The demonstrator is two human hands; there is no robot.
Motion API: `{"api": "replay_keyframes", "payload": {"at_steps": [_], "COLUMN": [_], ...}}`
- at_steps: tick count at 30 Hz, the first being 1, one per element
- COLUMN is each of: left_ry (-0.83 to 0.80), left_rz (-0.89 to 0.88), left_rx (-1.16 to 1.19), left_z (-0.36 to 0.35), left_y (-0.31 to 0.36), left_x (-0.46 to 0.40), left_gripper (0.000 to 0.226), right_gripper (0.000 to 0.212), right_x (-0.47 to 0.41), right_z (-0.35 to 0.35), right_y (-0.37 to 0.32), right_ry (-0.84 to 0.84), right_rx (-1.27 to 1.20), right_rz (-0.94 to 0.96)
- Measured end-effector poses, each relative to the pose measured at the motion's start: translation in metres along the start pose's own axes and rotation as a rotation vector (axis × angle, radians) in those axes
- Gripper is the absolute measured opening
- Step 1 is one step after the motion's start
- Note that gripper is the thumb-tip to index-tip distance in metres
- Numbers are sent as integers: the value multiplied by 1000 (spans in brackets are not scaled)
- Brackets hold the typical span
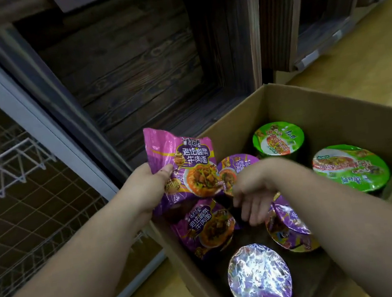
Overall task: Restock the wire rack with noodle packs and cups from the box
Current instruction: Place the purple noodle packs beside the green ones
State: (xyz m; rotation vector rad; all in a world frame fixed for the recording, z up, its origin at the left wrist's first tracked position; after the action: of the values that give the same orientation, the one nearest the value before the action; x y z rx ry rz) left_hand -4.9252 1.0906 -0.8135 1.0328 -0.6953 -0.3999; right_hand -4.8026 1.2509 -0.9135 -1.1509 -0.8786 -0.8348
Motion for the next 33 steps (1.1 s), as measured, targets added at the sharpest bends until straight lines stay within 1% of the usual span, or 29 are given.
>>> {"api": "replay_keyframes", "payload": {"at_steps": [2,3,6,7,11,13,15,16,22,24,26,29,33], "left_ry": [10,13,19,26,56,65,66,70,76,100,113,129,101], "left_rz": [48,62,74,82,91,96,94,95,90,87,81,85,75], "left_rx": [59,77,88,103,195,242,283,299,374,415,460,530,568], "left_z": [4,5,7,9,13,14,14,15,16,18,21,23,25], "left_y": [-6,-8,-14,-16,-23,-24,-25,-26,-27,-28,-28,-26,-19], "left_x": [1,2,4,5,8,10,12,13,19,20,23,28,39], "left_gripper": [15,14,17,17,17,17,17,18,15,16,16,12,10], "right_gripper": [51,51,42,40,39,39,42,41,43,45,39,24,29], "right_x": [-18,-25,-36,-39,-44,-47,-51,-51,-41,-34,-19,12,59], "right_z": [-22,-29,-39,-41,-48,-49,-47,-48,-56,-51,-38,-8,29], "right_y": [-9,-13,-20,-19,-10,-9,-7,-7,-15,-20,-24,-22,-12], "right_ry": [29,90,334,361,270,308,344,345,283,319,353,360,391], "right_rx": [36,62,309,316,30,-72,-109,-109,-204,-158,-156,-338,-493], "right_rz": [-9,18,165,200,287,286,301,305,292,292,307,394,531]}}
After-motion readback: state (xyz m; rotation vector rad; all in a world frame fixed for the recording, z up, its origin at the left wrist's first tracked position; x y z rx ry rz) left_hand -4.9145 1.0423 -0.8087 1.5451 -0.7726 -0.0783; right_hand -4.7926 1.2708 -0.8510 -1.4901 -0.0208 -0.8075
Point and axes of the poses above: each hand's wrist, its own x-axis away from the middle knuckle, its own z-axis out of the back of the hand, y = z × x, the point moved 3 cm from there along -x, towards the middle knuckle, and after that the axes turned 2 degrees about -y, right-handed, at the moved point
